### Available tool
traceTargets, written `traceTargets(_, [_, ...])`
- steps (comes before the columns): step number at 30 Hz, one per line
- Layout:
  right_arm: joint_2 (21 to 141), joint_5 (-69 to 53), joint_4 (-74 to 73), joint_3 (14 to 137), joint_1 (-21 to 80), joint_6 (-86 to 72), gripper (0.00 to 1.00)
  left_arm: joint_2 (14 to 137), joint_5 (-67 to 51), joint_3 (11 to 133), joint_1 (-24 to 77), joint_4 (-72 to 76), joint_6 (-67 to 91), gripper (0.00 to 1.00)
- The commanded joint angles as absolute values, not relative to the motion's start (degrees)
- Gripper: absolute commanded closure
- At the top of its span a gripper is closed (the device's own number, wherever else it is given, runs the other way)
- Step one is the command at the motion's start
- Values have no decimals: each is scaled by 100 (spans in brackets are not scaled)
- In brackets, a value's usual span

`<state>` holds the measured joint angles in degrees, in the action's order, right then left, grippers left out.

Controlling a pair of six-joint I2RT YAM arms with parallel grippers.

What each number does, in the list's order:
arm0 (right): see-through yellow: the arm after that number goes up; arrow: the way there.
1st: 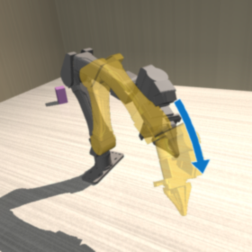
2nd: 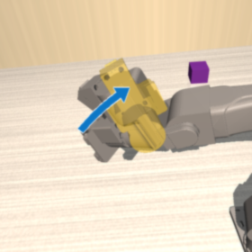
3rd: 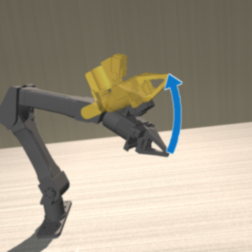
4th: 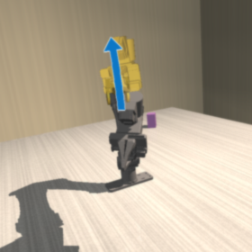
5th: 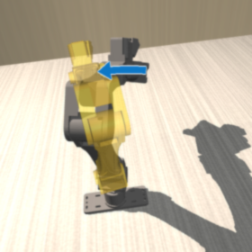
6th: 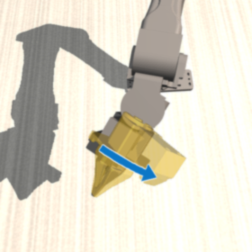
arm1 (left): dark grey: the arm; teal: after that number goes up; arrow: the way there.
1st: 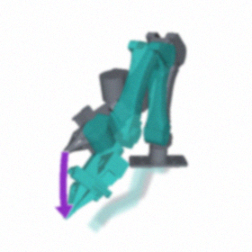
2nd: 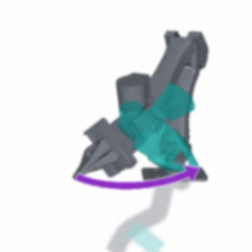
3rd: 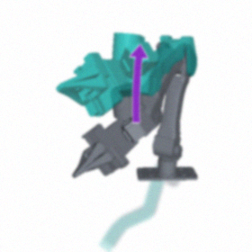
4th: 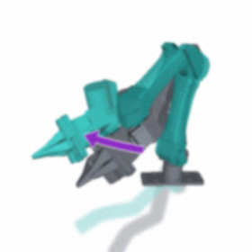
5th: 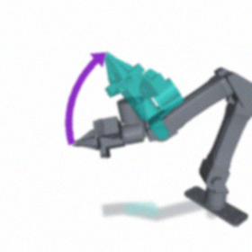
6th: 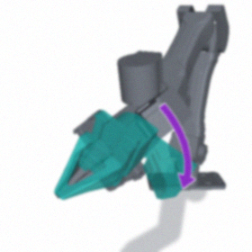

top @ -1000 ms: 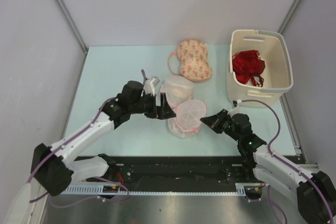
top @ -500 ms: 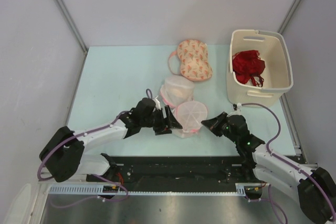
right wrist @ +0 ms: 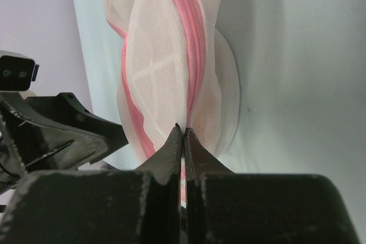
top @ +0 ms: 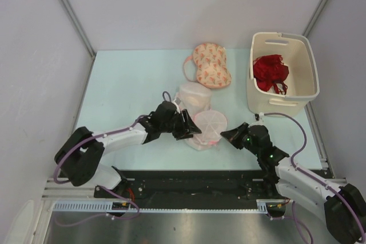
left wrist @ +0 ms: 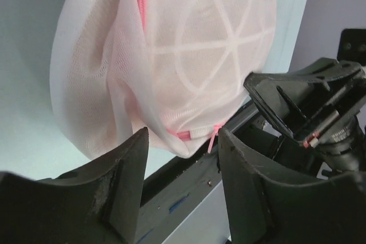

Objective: Unzip the laundry bag and remove the bra

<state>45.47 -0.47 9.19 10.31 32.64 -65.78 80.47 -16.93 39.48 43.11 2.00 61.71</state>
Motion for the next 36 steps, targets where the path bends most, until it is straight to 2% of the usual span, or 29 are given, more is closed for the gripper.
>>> traceTargets(1, [4500,97,748,1248,3226,-6486,100,8410,-1259,4297,4429,132,6057,46])
traceTargets(5, [4378,175,29,1520,3217,-6267,100,8552,-730,4509,4500,-255,5906,62])
traceTargets(6, [4203,298,-261,1642,3217,-6232,96,8578,-764,4526,4500,-229,5906,68])
traceTargets(7, [4088,377,-742,1696,3208,-6231,89,8587,-773,4552,4500,-211,5906,82])
traceTargets(8, [3939,430,-999,1766,3165,-6197,66,8587,-782,4605,4509,-263,5898,91])
traceTargets(9, [3676,613,-1315,1897,3138,-6161,54,8561,-782,4623,4500,-281,5854,99])
traceTargets(11, [3455,834,-2247,2415,3076,-6082,41,8395,-695,4658,4500,-421,5845,100])
traceTargets(13, [3297,1037,-2818,2932,3128,-5907,41,8227,-598,4641,4509,-448,5836,100])
traceTargets(16, [3383,1230,-3120,3304,3426,-5827,47,7928,-501,4632,4518,-580,5862,100])
traceTargets(18, [3594,1300,-2963,3436,4076,-5854,53,7744,-483,4614,4526,-563,5871,100])
traceTargets(20, [4129,1423,-2874,3585,4829,-6020,53,7682,-588,4623,4526,-536,5862,100])
traceTargets(24, [4999,1705,-2594,3744,5685,-6187,53,7638,-563,4667,4526,-624,5854,100])
traceTargets(29, [5702,1390,-2215,3735,5801,-5968,56,7664,-545,4676,4526,-651,5801,100])
traceTargets(36, [5985,1231,-1846,3735,5766,-5933,60,7726,-598,4667,4526,-597,5827,100])
